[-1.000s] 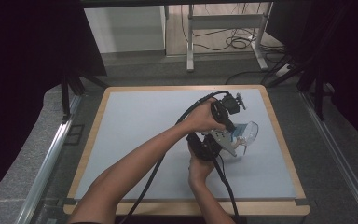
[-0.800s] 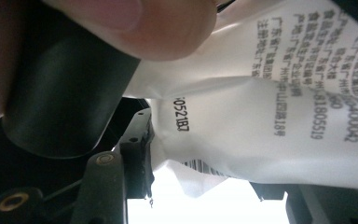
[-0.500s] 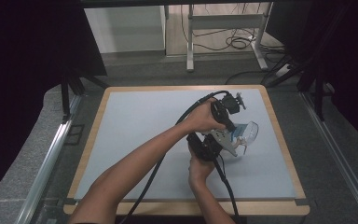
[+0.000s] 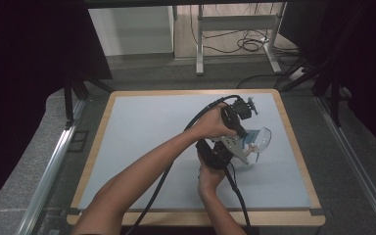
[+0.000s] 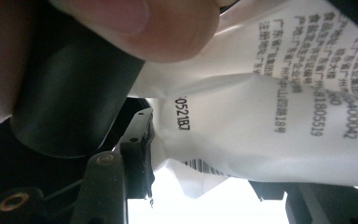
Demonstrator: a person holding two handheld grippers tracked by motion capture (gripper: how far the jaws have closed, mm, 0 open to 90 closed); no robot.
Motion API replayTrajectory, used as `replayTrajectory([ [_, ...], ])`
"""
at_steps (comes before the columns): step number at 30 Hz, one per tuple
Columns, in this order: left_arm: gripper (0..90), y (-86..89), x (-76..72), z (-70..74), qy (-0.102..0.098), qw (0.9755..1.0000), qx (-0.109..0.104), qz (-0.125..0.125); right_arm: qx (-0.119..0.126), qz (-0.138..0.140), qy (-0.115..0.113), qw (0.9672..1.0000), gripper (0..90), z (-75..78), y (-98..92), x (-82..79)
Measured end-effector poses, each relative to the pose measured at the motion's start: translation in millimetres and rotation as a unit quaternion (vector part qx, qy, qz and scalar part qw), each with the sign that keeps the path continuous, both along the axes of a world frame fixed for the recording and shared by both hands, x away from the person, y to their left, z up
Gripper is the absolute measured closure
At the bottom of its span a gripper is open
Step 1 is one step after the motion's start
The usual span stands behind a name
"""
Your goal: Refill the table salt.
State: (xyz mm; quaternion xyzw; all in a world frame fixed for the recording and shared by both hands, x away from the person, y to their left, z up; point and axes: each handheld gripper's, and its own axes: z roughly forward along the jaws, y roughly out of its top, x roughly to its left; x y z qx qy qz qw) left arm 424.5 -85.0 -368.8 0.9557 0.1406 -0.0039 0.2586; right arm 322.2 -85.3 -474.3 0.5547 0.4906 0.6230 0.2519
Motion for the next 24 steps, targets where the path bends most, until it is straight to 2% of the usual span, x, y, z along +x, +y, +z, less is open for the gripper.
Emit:
replayTrajectory([
  [24, 90.0, 0.4, -4.2, -0.1, 0.0, 1.0, -0.004, -0.004, -0.002, -0.004, 0.0, 1.0, 50.1, -0.2, 0.4, -4.4],
])
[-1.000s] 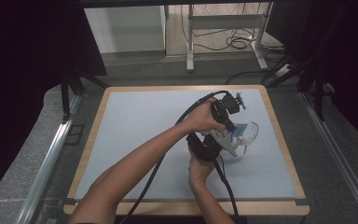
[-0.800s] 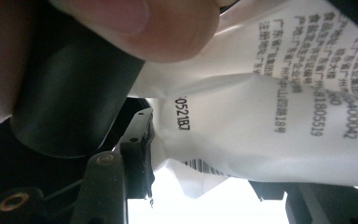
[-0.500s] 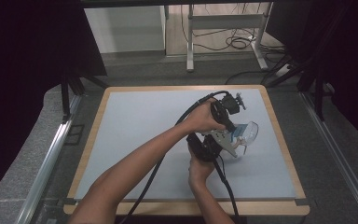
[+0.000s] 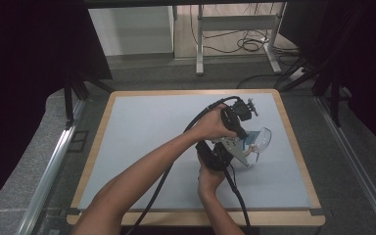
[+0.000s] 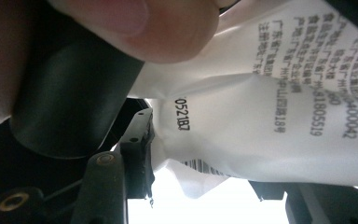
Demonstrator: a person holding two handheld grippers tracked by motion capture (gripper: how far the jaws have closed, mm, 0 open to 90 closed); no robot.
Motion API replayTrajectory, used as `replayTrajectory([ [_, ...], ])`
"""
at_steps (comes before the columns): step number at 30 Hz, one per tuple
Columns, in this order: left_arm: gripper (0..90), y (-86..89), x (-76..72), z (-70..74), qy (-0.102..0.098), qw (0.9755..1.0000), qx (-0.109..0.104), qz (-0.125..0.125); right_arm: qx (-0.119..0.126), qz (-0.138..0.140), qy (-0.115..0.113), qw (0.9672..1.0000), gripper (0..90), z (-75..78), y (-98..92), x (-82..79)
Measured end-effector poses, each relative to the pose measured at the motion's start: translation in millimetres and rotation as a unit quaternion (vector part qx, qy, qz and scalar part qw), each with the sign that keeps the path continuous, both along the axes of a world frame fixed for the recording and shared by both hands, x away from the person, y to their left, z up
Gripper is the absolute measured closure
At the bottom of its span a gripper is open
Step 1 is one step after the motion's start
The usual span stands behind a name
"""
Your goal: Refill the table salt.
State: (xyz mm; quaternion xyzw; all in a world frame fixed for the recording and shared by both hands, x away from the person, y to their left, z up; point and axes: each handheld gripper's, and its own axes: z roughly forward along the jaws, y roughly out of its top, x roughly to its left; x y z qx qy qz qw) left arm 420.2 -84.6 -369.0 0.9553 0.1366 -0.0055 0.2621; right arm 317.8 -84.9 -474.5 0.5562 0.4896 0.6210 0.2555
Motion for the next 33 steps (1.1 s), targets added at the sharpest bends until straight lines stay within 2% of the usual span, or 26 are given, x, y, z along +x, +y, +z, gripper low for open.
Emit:
replayTrajectory([
  [6, 90.0, -0.6, 0.0, 0.5, -0.002, 1.0, 0.002, -0.002, 0.001, 0.0, 0.001, 1.0, 50.1, 1.1, -0.9, 0.2],
  [14, 90.0, -0.2, 0.9, -0.1, 0.0, 1.0, 0.0, 0.002, 0.016, 0.001, 0.001, 0.9999, 50.0, 0.8, 0.9, 0.8],
  [33, 90.0, -2.2, 1.8, -3.1, 0.002, 1.0, 0.003, 0.0, 0.011, -0.001, 0.001, 0.9999, 50.0, -2.3, -1.2, 1.8],
])
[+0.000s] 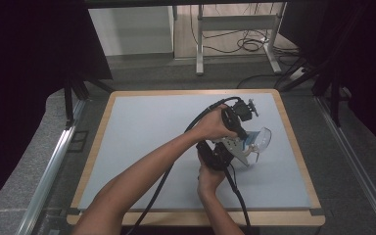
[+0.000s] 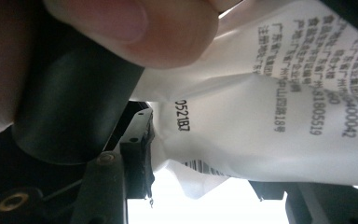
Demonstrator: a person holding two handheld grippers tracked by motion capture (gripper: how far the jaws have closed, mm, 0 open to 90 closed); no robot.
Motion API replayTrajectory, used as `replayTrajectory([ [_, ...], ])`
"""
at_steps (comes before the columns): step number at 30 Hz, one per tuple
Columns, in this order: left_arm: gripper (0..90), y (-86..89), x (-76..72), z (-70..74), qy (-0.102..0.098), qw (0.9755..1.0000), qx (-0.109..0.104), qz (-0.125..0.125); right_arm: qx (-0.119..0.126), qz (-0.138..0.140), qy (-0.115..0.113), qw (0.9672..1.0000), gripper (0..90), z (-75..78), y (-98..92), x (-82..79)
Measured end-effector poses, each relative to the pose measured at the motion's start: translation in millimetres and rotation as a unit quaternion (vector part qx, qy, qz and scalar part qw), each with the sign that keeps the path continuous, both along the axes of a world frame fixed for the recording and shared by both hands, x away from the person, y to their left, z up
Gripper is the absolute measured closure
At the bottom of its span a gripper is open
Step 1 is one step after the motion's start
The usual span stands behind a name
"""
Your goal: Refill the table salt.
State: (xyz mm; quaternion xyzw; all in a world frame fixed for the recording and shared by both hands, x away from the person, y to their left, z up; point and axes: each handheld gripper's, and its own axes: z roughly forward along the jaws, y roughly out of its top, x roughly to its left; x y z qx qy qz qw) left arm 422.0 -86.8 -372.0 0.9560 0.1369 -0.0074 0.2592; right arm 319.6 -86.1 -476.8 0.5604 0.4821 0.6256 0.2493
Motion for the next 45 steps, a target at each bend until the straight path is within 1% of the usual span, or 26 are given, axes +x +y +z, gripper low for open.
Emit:
replayTrajectory([
  [11, 90.0, 0.2, -0.6, 0.1, -0.001, 1.0, 0.003, -0.002, -0.002, 0.0, -0.003, 1.0, 50.2, -1.6, 0.1, -0.8],
  [16, 90.0, 0.0, -1.3, -1.3, 0.002, 1.0, -0.002, -0.001, -0.004, 0.0, -0.003, 1.0, 50.1, -2.9, -0.2, -1.2],
  [20, 90.0, 0.1, -1.6, -1.6, 0.002, 1.0, -0.001, -0.002, -0.006, 0.0, -0.003, 1.0, 50.1, -3.9, -0.4, -1.6],
  [23, 90.0, 0.2, -2.2, -0.8, 0.001, 1.0, 0.002, -0.004, -0.001, 0.0, -0.003, 1.0, 50.2, -3.3, 0.1, -2.4],
  [25, 90.0, -0.1, -3.3, 0.4, 0.001, 1.0, 0.0, -0.003, 0.001, -0.002, -0.003, 1.0, 50.2, -2.1, 0.6, -3.4],
  [28, 90.0, 0.2, -3.2, 2.1, -0.002, 1.0, 0.004, -0.004, 0.015, -0.001, -0.002, 0.9999, 50.1, -0.2, 1.3, -3.9],
  [29, 90.0, 0.2, -3.6, 2.1, 0.0, 1.0, -0.001, -0.002, 0.012, -0.003, -0.003, 0.9999, 50.1, 0.3, 1.2, -3.6],
  [35, 90.0, 1.0, -2.7, 1.8, 0.0, 1.0, 0.0, -0.005, 0.01, -0.005, -0.002, 0.9999, 50.2, 0.6, 1.9, -3.6],
  [42, 90.0, 2.4, -2.8, 0.7, 0.003, 1.0, -0.007, -0.001, -0.001, -0.003, -0.003, 1.0, 50.1, -0.8, 1.4, -2.8],
  [45, 90.0, 4.5, -2.6, -0.8, 0.004, 0.9999, -0.011, -0.001, -0.013, 0.0, -0.003, 0.9999, 49.7, -3.1, 0.9, -2.6],
])
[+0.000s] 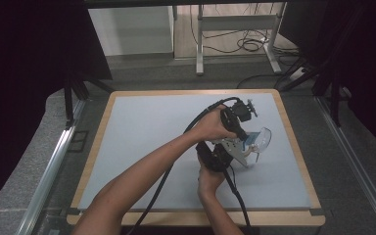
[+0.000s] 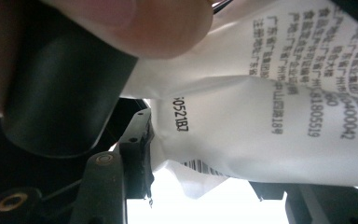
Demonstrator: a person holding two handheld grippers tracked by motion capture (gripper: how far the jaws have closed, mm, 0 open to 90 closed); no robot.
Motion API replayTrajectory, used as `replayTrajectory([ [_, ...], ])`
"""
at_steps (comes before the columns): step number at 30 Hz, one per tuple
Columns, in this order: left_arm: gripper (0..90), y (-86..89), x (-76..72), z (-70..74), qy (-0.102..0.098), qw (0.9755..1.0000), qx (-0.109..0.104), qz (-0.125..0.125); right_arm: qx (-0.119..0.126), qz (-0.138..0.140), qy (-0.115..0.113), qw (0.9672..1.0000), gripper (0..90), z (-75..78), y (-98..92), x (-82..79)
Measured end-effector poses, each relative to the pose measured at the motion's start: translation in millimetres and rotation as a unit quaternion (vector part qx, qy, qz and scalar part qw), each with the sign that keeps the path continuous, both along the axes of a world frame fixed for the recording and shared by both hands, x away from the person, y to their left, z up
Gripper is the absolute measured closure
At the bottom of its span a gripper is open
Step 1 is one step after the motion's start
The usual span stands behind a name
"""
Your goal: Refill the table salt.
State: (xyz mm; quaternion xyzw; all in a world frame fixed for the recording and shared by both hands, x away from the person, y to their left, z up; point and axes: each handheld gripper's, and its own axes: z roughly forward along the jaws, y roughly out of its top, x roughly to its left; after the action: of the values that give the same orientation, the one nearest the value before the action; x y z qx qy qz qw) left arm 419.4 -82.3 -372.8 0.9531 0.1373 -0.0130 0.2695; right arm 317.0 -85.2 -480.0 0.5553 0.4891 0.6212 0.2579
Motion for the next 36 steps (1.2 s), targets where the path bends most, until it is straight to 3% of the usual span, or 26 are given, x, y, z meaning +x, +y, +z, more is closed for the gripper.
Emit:
replayTrajectory([
  [4, 90.0, 3.2, -1.5, -1.1, -0.001, 1.0, -0.007, -0.001, -0.025, 0.007, -0.001, 0.9997, 49.6, -4.5, -1.4, -0.9],
  [11, 90.0, 8.9, -3.0, -2.2, 0.001, 0.9999, -0.016, 0.004, -0.048, 0.019, 0.002, 0.9987, 48.8, -9.5, -1.2, -3.2],
  [36, 89.9, 21.3, -5.3, -1.7, 0.003, 0.9991, -0.039, 0.015, -0.083, 0.043, 0.017, 0.9954, 47.5, -22.7, -5.8, -7.2],
])
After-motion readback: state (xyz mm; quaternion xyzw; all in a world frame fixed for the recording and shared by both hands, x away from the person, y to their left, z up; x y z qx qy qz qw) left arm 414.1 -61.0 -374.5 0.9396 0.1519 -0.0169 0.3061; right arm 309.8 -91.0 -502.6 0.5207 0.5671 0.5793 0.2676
